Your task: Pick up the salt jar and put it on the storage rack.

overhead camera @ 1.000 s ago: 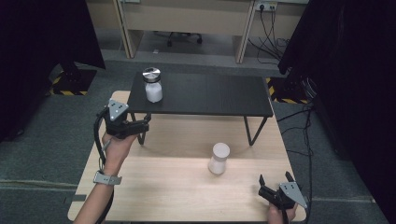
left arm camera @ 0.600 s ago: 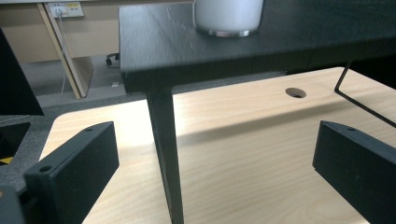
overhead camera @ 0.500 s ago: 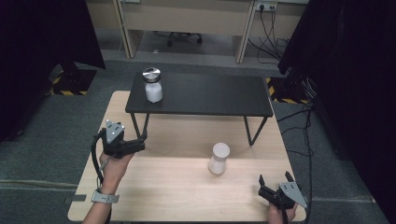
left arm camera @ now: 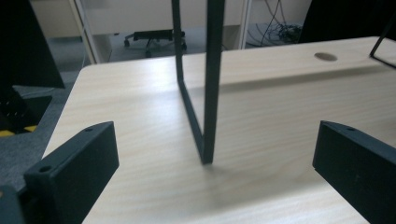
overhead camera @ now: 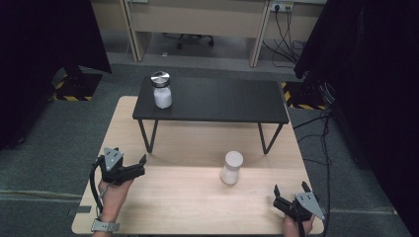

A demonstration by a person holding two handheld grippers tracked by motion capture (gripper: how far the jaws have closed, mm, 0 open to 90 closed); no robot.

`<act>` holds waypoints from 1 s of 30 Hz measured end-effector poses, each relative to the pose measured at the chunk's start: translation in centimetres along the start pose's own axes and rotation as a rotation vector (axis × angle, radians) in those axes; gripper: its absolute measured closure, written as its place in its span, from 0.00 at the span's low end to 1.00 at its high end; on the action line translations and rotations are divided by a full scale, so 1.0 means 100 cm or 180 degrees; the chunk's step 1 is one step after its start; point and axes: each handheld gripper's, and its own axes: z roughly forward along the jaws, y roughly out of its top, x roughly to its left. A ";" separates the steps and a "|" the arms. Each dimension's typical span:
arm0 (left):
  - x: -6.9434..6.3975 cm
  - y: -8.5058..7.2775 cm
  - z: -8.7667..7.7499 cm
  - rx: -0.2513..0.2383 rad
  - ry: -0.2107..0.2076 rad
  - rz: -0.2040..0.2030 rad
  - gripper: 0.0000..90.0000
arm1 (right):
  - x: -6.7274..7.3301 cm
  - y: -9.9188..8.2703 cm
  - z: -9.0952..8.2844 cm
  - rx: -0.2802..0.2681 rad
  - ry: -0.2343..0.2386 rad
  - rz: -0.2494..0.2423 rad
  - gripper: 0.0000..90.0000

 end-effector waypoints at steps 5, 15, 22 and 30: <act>0.003 -0.017 -0.004 0.0055 0.0086 -0.0038 0.00 | 0.000 0.000 0.000 0.0002 0.0005 -0.0008 0.00; 0.007 -0.038 -0.004 0.0175 0.0159 -0.0121 0.00 | 0.000 0.000 0.000 0.0008 0.0005 -0.0013 0.00; 0.011 -0.050 -0.001 0.0303 0.0206 -0.0213 0.00 | 0.000 0.000 0.000 0.0006 0.0004 -0.0011 0.00; 0.012 -0.061 0.004 0.0389 0.0200 -0.0314 0.00 | 0.000 0.001 0.000 0.0011 0.0006 -0.0023 0.00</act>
